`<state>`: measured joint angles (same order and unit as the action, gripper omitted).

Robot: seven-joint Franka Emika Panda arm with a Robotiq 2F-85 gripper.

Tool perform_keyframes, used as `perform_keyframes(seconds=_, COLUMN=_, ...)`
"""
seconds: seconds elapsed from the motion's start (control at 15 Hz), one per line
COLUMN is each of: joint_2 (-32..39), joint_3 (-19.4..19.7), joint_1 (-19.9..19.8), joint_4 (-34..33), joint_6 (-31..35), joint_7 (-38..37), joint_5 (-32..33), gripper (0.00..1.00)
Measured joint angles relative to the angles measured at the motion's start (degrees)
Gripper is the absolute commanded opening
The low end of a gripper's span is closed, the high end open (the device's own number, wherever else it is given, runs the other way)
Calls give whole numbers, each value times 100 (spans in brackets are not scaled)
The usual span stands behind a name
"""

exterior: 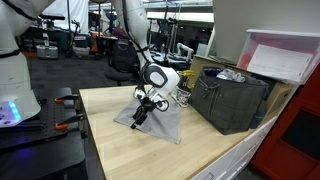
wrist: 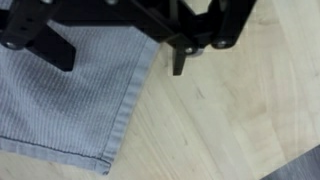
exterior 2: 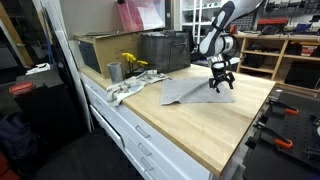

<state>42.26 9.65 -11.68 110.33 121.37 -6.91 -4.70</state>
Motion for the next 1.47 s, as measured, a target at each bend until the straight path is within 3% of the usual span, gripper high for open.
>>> perform_keyframes(seconds=0.47, joint_2=50, joint_3=-51, joint_1=361, joint_4=147, joint_6=51, joint_7=-4, joint_5=460, gripper=100)
perform_keyframes(seconds=1.07, joint_2=-19, joint_3=343, joint_1=440, joint_4=639, joint_6=51, joint_7=-3, joint_5=1094, gripper=100)
perform_keyframes(seconds=1.47, joint_2=-822, joint_3=361, joint_1=390, joint_4=1064, joint_6=52, joint_7=155, joint_5=1115, gripper=100)
